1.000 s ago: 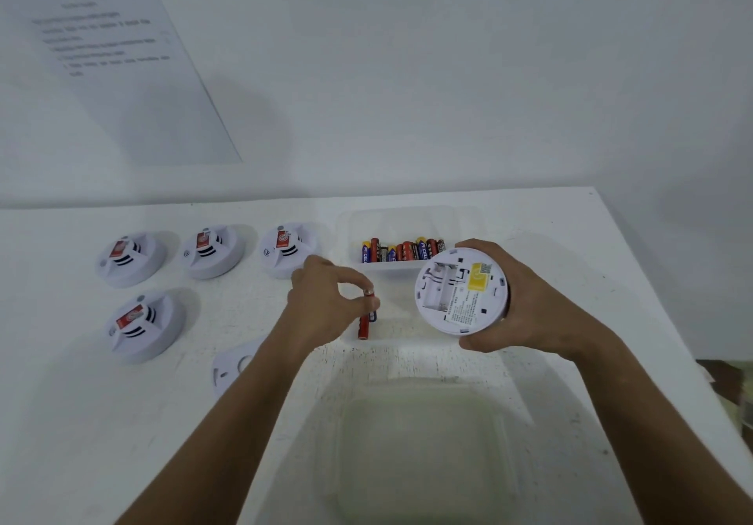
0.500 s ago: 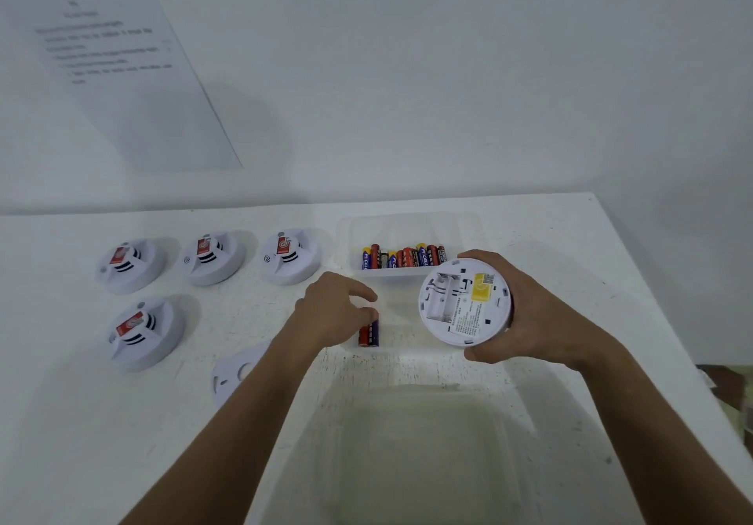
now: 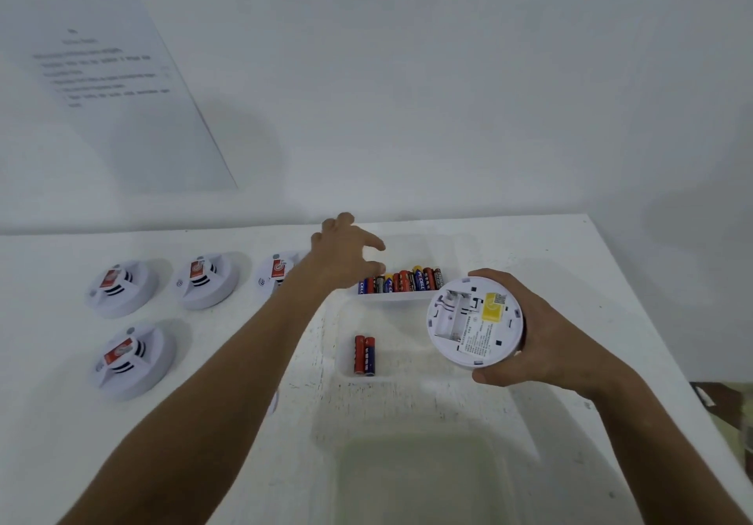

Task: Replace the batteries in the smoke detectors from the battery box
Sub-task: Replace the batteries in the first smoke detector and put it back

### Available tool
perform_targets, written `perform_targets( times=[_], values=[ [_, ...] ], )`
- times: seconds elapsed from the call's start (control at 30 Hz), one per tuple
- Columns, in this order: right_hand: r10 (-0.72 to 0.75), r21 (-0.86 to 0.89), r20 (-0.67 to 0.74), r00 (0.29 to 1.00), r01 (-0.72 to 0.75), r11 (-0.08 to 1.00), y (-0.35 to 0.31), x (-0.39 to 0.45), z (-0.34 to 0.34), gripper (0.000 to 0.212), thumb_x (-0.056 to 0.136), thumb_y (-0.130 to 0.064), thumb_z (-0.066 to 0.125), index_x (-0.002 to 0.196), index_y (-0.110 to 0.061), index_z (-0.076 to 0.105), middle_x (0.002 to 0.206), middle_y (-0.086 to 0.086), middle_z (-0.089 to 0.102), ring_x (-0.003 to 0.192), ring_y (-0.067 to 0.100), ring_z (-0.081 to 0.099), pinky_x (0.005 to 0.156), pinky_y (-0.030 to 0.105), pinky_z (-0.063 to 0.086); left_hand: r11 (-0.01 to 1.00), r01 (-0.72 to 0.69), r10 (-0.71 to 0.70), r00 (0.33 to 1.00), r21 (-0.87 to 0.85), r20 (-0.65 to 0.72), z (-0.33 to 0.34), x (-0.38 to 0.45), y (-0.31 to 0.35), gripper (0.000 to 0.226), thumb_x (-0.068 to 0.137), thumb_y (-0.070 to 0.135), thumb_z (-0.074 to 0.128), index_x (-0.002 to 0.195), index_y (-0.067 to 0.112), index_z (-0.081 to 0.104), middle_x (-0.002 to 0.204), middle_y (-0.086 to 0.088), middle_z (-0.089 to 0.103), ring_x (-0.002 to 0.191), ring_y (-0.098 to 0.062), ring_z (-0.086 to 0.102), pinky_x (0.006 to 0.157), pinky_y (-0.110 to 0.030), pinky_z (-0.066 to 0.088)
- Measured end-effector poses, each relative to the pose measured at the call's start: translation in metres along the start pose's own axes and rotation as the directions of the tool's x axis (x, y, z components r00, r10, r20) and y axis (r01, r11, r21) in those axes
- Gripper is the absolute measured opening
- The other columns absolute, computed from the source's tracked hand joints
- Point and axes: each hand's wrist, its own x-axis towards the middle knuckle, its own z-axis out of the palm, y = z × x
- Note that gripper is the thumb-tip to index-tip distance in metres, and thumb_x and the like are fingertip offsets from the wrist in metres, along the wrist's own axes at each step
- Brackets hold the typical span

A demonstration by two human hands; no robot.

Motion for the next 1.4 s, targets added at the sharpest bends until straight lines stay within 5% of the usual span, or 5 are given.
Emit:
perform_targets(
  times=[0.3,0.47,0.7,0.83,1.4],
  values=[
    [0.017,0.001,-0.018,1.0,-0.017,1.0,0.008,-0.003,-0.002,0.095,0.054,-0.015,0.091,0.134,-0.033,0.045,0.124,-0.022,0.056,0.119,0.003,0.056,0.086,0.016,0.052,0.977,-0.111,0.089,0.988,0.182,0.124,0.029,0.017,0.015,0.043,0.075,0.065,0.066,0.111,0.042,0.068,0.161,-0.005,0.002,0.147,-0.034,-0.01,0.111,-0.063,-0.011],
    [0.02,0.0,-0.03,0.999,-0.02,1.0,0.012,-0.004,-0.006,0.095,0.054,-0.015,0.092,0.134,-0.036,0.044,0.127,-0.019,0.056,0.12,0.006,0.056,0.087,0.018,0.053,0.999,-0.035,0.034,0.993,0.006,0.114,0.031,0.018,0.013,0.034,0.071,0.058,0.074,0.1,0.041,0.072,0.161,-0.002,0.007,0.148,-0.027,-0.006,0.111,-0.061,-0.013],
    [0.007,0.005,-0.033,0.999,-0.006,1.0,0.009,-0.002,-0.007,0.094,0.054,-0.015,0.091,0.132,-0.038,0.045,0.125,-0.021,0.055,0.119,0.005,0.056,0.086,0.019,0.054,0.95,-0.009,-0.029,0.993,-0.313,-0.117,0.006,0.002,0.022,0.01,0.074,0.038,0.078,0.079,0.032,0.072,0.145,0.002,0.041,0.138,-0.014,0.031,0.116,-0.047,0.015],
    [-0.011,0.02,-0.035,0.999,0.012,1.0,0.005,0.001,-0.005,0.093,0.055,-0.008,0.091,0.132,-0.035,0.045,0.121,-0.025,0.056,0.118,0.002,0.055,0.085,0.015,0.052,0.848,-0.165,0.051,0.971,-0.503,-0.232,-0.017,-0.035,0.046,0.004,0.083,0.029,0.072,0.085,0.026,0.07,0.084,0.019,0.072,0.08,-0.002,0.065,0.076,-0.02,0.053],
    [-0.067,0.089,0.052,0.996,0.062,0.994,-0.008,-0.003,0.003,0.097,0.057,0.002,0.088,0.138,-0.022,0.042,0.124,-0.014,0.059,0.119,0.016,0.058,0.088,0.025,0.054,0.816,-0.304,0.225,0.95,-0.491,-0.215,0.006,-0.091,0.057,0.023,0.084,0.033,0.071,0.107,0.032,0.072,0.093,0.021,0.057,0.086,0.005,0.054,0.072,-0.004,0.039]
  ],
)
